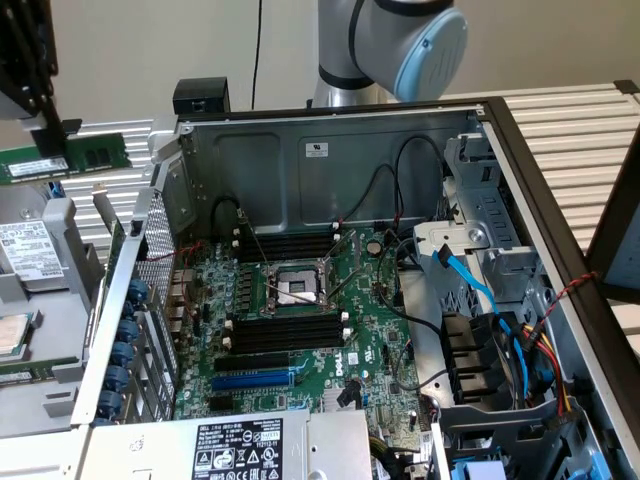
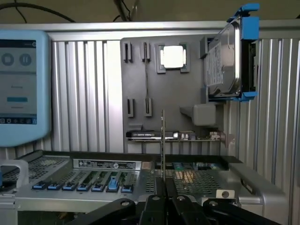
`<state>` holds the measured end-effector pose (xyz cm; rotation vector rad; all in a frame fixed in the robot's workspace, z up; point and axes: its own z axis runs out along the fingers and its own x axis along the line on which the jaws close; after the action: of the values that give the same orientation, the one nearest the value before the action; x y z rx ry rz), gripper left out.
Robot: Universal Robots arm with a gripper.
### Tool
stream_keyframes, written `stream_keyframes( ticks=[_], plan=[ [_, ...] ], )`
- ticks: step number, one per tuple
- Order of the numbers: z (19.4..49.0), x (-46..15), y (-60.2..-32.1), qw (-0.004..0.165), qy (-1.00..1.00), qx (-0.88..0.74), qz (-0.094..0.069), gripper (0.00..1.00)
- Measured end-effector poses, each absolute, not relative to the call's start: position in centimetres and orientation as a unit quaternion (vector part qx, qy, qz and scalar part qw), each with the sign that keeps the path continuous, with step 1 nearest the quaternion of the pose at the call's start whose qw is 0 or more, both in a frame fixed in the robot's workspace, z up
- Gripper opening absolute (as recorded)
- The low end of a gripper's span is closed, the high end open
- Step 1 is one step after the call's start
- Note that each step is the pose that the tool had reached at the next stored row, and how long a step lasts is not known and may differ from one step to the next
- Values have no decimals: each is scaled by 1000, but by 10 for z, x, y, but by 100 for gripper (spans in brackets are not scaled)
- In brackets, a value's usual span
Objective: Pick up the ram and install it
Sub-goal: 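Pick up the ram and move it above insertion slot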
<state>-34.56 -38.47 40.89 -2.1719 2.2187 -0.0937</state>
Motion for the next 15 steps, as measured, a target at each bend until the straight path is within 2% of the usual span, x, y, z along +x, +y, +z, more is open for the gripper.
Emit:
stream_keyframes(
  ticks=[9,15],
  plan=[
    [409,-324,-381,21,714,-699,-25,12],
    [409,-317,-378,2,715,-699,-7,12]
  ],
)
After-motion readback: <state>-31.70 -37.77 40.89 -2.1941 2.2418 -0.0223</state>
